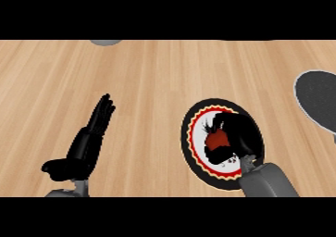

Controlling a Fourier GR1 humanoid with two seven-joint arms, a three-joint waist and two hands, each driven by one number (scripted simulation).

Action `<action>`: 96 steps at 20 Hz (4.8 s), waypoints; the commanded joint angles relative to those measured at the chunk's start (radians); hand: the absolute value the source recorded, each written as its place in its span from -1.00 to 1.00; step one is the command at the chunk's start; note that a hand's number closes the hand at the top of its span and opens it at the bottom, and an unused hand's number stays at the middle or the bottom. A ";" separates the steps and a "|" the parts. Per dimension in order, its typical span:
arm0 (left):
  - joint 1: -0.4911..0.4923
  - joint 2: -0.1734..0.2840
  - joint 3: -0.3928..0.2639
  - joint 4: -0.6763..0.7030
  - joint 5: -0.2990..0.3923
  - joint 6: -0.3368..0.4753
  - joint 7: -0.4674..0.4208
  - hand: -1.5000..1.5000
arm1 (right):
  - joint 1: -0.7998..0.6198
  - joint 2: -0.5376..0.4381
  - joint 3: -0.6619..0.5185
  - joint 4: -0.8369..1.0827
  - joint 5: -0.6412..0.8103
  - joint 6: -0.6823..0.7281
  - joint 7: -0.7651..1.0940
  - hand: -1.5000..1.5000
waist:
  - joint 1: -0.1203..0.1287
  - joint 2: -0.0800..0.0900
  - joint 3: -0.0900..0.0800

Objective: Pick the bell pepper from the plate and place it in the pan

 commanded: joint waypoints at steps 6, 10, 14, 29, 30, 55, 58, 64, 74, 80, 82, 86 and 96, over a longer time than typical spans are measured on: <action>-0.042 0.017 0.025 0.043 0.001 -0.016 0.001 0.00 | -0.304 -0.038 -0.216 0.107 0.258 -0.100 0.432 1.00 | 0.008 0.011 0.001; -0.012 -0.007 0.014 0.089 0.000 -0.022 -0.057 0.00 | -0.414 -0.039 -0.270 0.147 0.311 -0.202 0.464 1.00 | 0.010 0.012 0.002; -0.001 0.037 0.033 -0.008 0.023 -0.057 -0.009 0.00 | -0.446 -0.024 -0.306 0.101 0.335 -0.207 0.547 1.00 | 0.007 0.006 0.003; -0.012 0.007 0.032 -0.057 0.009 -0.034 0.064 0.00 | -0.333 -0.253 -0.607 0.399 0.173 -0.606 0.209 1.00 | 0.011 0.011 0.004; -0.017 -0.022 0.017 -0.006 -0.029 -0.002 0.014 0.00 | -0.300 -0.257 -0.609 0.391 0.200 -0.633 0.221 1.00 | 0.005 0.011 0.004; -0.052 -0.038 0.000 0.040 -0.019 -0.056 -0.003 0.00 | -0.508 -0.557 -0.928 1.159 -0.238 -0.424 -0.339 -1.00 | 0.061 0.034 0.012; -0.060 -0.026 0.019 0.032 -0.020 -0.053 -0.016 0.00 | -0.491 -0.552 -0.955 1.184 -0.261 -0.445 -0.426 -1.00 | 0.061 0.035 0.012; -0.054 -0.039 0.011 0.029 -0.022 -0.044 0.011 0.00 | -0.483 -0.526 -1.083 1.105 -0.392 -0.582 -0.637 -1.00 | 0.047 0.030 0.012; -0.036 -0.017 0.057 0.027 -0.001 -0.054 0.000 0.00 | -0.387 -0.572 -1.270 1.114 -0.648 -0.307 -0.878 -1.00 | 0.010 0.014 0.006; -0.043 -0.047 0.028 -0.003 -0.032 -0.020 0.042 0.00 | -0.266 -0.569 -1.270 1.115 -0.720 -0.050 -0.961 -1.00 | -0.001 0.009 0.005; -0.044 -0.036 0.072 0.116 -0.032 -0.030 -0.056 0.00 | -0.223 -0.554 -1.252 1.044 -0.742 0.009 -0.962 -1.00 | -0.018 0.004 0.002; -0.050 0.006 0.088 0.020 -0.005 -0.076 0.035 0.00 | -0.176 -0.501 -1.195 0.923 -0.780 0.011 -0.938 -1.00 | -0.008 0.005 0.002; 0.043 -0.016 0.079 -0.007 -0.016 -0.082 -0.030 0.00 | 0.107 -0.324 -1.093 0.411 -0.882 -0.013 -0.745 -1.00 | -0.009 0.005 0.002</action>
